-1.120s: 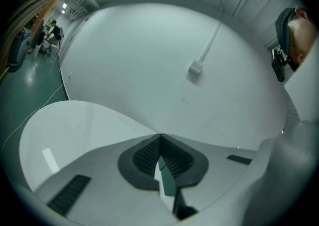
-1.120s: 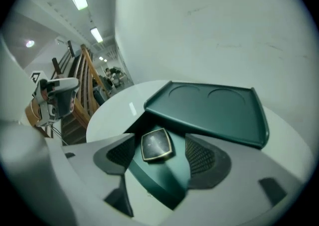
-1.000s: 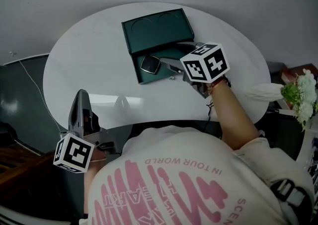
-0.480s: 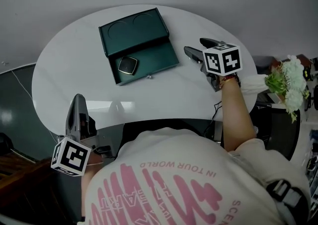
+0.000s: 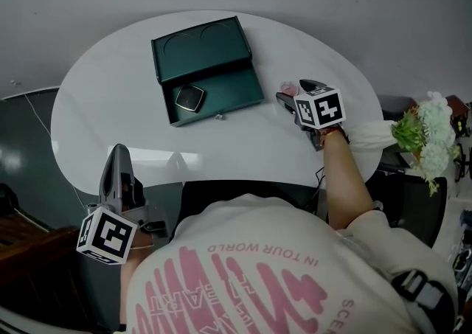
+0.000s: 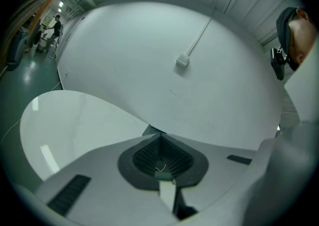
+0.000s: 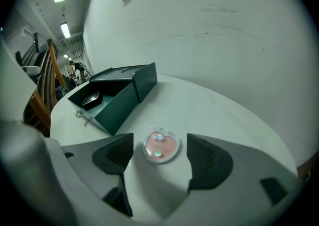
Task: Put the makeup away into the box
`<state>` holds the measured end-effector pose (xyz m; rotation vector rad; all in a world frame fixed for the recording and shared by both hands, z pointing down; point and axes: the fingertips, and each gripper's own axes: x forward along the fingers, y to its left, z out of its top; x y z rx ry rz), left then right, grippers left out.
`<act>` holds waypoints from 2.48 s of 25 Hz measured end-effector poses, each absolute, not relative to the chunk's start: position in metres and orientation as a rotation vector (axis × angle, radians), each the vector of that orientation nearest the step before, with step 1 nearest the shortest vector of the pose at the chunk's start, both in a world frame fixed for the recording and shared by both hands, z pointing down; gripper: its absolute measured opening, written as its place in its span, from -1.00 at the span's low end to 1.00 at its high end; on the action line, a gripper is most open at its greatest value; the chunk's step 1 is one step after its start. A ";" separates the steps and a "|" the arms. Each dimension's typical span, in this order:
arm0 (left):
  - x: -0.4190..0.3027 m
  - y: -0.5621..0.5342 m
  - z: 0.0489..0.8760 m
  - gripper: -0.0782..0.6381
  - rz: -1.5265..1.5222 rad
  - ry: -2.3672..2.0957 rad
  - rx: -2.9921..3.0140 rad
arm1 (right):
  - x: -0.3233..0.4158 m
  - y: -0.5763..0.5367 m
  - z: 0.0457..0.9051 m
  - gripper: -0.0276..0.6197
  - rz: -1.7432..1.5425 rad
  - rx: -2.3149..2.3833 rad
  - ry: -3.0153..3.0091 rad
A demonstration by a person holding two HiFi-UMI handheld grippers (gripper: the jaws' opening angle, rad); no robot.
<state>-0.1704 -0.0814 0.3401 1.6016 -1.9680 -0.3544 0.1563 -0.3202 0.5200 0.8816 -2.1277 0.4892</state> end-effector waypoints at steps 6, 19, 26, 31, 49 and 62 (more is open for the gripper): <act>-0.165 -0.073 0.342 -0.78 -0.354 -1.991 1.579 | 0.156 -0.322 0.528 0.12 0.475 0.846 -2.122; -0.168 -0.055 0.336 -0.77 -0.384 -2.032 1.554 | 0.154 -0.323 0.524 -0.05 0.478 0.884 -2.092; -0.168 -0.048 0.340 -0.78 -0.409 -2.023 1.546 | 0.153 -0.321 0.524 -0.18 0.502 0.917 -2.072; -0.177 -0.047 0.341 -0.78 -0.417 -2.015 1.540 | 0.155 -0.320 0.523 -0.18 0.531 0.972 -2.038; -0.216 -0.149 0.325 -0.78 -0.403 -1.754 1.798 | 0.139 -0.309 0.480 -0.18 0.670 1.179 -2.001; -0.242 -0.214 0.326 -0.78 -0.347 -1.554 1.929 | 0.107 -0.308 0.442 -0.18 0.641 1.299 -1.979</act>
